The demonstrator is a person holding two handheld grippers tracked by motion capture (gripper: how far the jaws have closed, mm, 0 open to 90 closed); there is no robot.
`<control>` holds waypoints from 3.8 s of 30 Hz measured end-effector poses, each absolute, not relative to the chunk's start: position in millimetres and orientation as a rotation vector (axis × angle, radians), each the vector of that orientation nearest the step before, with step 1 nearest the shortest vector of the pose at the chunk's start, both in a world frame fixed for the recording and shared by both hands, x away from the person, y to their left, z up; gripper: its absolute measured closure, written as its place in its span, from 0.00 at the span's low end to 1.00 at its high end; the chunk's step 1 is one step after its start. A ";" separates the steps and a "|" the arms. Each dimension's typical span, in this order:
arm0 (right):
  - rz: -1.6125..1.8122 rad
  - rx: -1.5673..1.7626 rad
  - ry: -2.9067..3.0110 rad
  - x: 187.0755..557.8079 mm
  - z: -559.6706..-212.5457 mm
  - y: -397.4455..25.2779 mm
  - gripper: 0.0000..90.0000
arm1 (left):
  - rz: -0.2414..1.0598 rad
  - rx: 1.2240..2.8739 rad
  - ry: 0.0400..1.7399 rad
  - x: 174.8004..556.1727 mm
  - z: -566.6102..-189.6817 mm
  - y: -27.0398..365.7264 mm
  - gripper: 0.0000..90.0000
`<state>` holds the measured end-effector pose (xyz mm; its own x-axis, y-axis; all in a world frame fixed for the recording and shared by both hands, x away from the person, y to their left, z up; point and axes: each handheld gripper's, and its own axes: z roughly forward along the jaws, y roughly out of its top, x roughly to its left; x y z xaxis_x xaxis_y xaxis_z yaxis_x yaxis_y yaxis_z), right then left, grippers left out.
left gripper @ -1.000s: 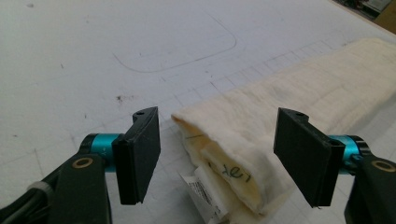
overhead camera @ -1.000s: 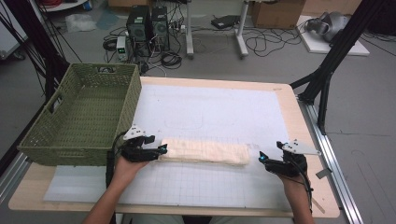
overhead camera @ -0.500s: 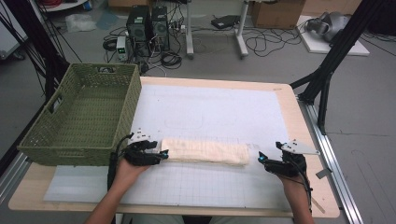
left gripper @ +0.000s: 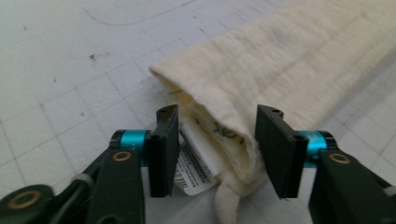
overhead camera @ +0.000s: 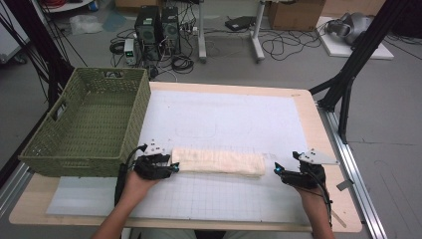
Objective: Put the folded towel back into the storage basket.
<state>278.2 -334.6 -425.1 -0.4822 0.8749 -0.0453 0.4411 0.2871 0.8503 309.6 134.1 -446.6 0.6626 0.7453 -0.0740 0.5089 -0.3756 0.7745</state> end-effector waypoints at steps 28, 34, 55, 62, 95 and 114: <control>1.098 1.154 2.081 279.9 -426.4 -326.1 0.23 | 0.333 1.973 1.041 300.0 -443.6 123.0 0.89; 1.144 1.154 2.095 280.1 -426.1 -317.1 0.23 | 0.325 1.917 1.015 300.2 -438.1 127.5 0.89; 1.111 1.139 2.330 288.2 -447.7 -276.7 0.53 | 0.329 1.903 1.019 301.3 -436.8 131.4 0.88; 1.152 1.179 2.340 288.0 -449.8 -276.5 0.59 | 0.330 1.907 1.019 301.4 -436.7 131.3 0.88; 1.177 1.197 2.277 287.1 -425.2 -273.1 0.90 | 0.383 1.834 0.971 298.2 -418.6 137.3 0.90; 1.288 1.066 2.186 290.1 -390.7 -280.1 0.90 | 0.414 1.730 0.864 290.9 -375.9 146.3 0.90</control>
